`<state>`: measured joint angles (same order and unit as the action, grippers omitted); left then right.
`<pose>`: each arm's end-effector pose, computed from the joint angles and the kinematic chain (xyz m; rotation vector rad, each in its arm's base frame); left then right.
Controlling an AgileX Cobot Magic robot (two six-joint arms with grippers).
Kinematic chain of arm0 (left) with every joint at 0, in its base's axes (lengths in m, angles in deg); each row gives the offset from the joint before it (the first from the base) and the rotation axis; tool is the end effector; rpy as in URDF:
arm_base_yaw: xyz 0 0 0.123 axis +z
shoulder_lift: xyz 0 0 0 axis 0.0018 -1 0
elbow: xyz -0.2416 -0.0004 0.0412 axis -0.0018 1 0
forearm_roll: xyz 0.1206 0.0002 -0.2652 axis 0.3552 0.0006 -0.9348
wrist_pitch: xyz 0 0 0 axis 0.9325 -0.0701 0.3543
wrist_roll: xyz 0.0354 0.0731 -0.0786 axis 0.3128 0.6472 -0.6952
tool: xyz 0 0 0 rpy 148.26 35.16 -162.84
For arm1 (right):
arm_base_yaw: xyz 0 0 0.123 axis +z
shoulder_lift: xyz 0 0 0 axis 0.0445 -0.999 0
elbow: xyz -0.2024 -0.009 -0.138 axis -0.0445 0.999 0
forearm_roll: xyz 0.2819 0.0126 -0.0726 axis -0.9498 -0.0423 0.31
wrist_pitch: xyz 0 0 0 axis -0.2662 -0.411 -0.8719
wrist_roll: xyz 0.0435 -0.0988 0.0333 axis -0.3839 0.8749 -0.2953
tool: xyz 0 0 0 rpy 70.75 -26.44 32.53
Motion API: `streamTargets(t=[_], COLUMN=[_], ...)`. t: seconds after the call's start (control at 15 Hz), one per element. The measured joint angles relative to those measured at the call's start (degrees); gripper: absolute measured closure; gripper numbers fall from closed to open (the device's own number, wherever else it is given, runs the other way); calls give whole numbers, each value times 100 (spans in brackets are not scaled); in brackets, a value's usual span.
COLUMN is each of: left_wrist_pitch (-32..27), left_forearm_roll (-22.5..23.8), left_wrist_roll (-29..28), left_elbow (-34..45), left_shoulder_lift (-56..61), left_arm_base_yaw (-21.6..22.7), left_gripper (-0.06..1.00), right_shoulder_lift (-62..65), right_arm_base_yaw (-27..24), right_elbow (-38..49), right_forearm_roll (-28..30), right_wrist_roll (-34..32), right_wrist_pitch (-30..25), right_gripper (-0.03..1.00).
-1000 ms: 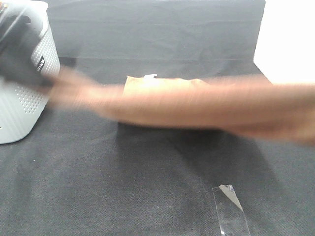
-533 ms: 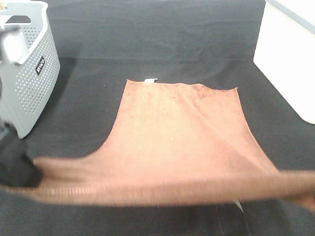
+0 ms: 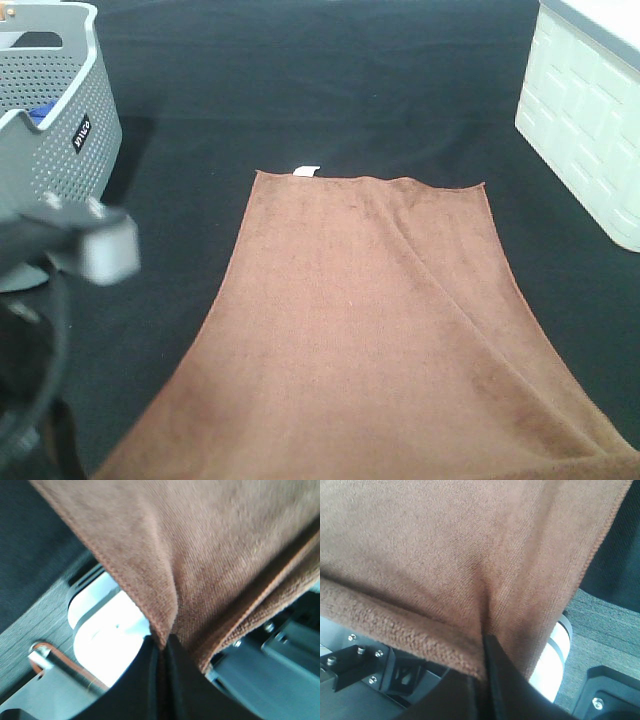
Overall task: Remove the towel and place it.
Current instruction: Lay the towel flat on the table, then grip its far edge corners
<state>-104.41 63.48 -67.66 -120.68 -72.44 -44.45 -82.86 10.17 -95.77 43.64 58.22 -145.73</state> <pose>0.1568 -0.2075 0.1737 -0.8849 -2.8997 0.5582 0.1469 0.0754 0.1985 -0.3416 2.8189 0.5849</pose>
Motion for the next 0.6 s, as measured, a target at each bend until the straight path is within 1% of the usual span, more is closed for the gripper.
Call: streamTargets(t=[0.07, 0.27, 0.47, 0.53, 0.6], left_wrist_pitch=[0, 17, 34, 29, 17], left_forearm_roll=[11, 11, -6, 6, 11], left_wrist_roll=[0, -155, -195, -195, -195], left_elbow=[0, 0, -6, -46, -97], left_shoulder_lift=[-246, -859, -1278, -1404, -1490], left_arm_base_yaw=[-115, -160, -160, -160, -160], left_gripper=[94, 94, 94, 94, 94], right_shoulder_lift=[-11, -481, -1409, -1965, -2263], right_arm_base_yaw=[0, 0, 0, 0, 0], right_elbow=[0, 0, 0, 0, 0], right_forearm_roll=[11, 23, 23, 29, 57], right_wrist_roll=[0, -11, -6, 6, 6], right_wrist_pitch=[-17, -46, -46, -46, -40], right_gripper=[96, 96, 96, 96, 96])
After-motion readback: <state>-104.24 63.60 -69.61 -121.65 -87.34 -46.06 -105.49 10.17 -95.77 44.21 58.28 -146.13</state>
